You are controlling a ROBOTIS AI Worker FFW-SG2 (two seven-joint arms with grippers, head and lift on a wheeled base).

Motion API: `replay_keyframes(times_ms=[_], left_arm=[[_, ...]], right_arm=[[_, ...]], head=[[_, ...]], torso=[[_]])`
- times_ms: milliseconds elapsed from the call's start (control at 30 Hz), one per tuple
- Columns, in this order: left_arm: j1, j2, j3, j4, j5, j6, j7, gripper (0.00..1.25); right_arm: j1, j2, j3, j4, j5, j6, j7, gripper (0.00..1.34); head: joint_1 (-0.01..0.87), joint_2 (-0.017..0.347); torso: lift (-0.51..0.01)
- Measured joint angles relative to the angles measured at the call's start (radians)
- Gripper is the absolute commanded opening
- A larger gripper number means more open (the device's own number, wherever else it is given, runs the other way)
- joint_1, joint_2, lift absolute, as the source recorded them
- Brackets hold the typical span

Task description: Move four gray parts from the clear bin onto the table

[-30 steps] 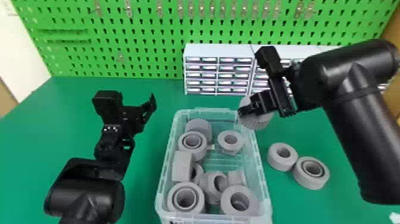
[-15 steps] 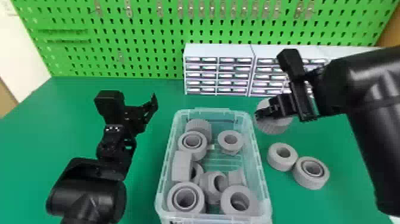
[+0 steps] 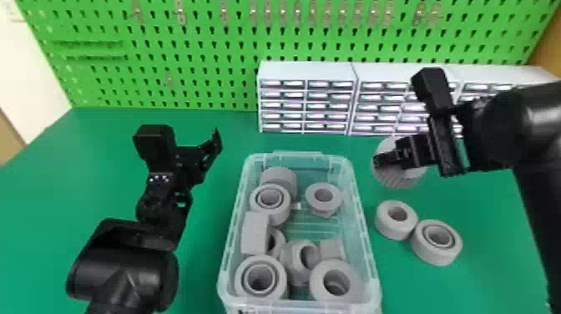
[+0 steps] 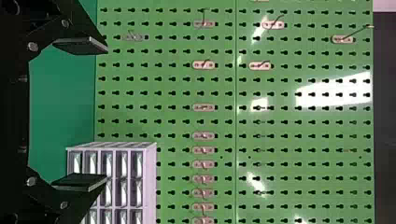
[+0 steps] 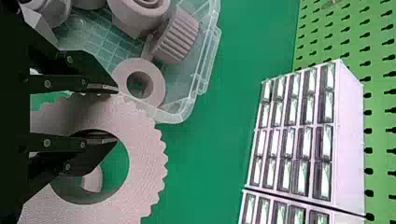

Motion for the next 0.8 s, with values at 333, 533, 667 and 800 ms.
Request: replay_keyframes(times_ms=[333,533,667,800], left_arm=[[-0.006,-0.001,0.003,0.000,0.000,0.000,0.003,0.96],[-0.005,-0.002,0.011,0.000,0.000,0.000,0.006,0.96],[-0.005,-0.002,0.013,0.000,0.000,0.000,0.009,0.96],[-0.005,-0.002,0.015,0.000,0.000,0.000,0.010,0.96]], right_arm=[[0.061,-0.022,-0.008,-0.070,-0.045,0.000,0.000,0.30],[0.102,-0.038,-0.018,-0.110,-0.059,0.000,0.000,0.30],[0.117,-0.053,-0.007,-0.119,-0.073,0.000,0.000,0.30],[0.129,-0.061,0.005,-0.123,-0.082,0.000,0.000,0.30]], head=[[0.693,0.072],[0.693,0.072],[0.693,0.072],[0.693,0.072]], torso=[[-0.052],[-0.052],[-0.052],[-0.052]])
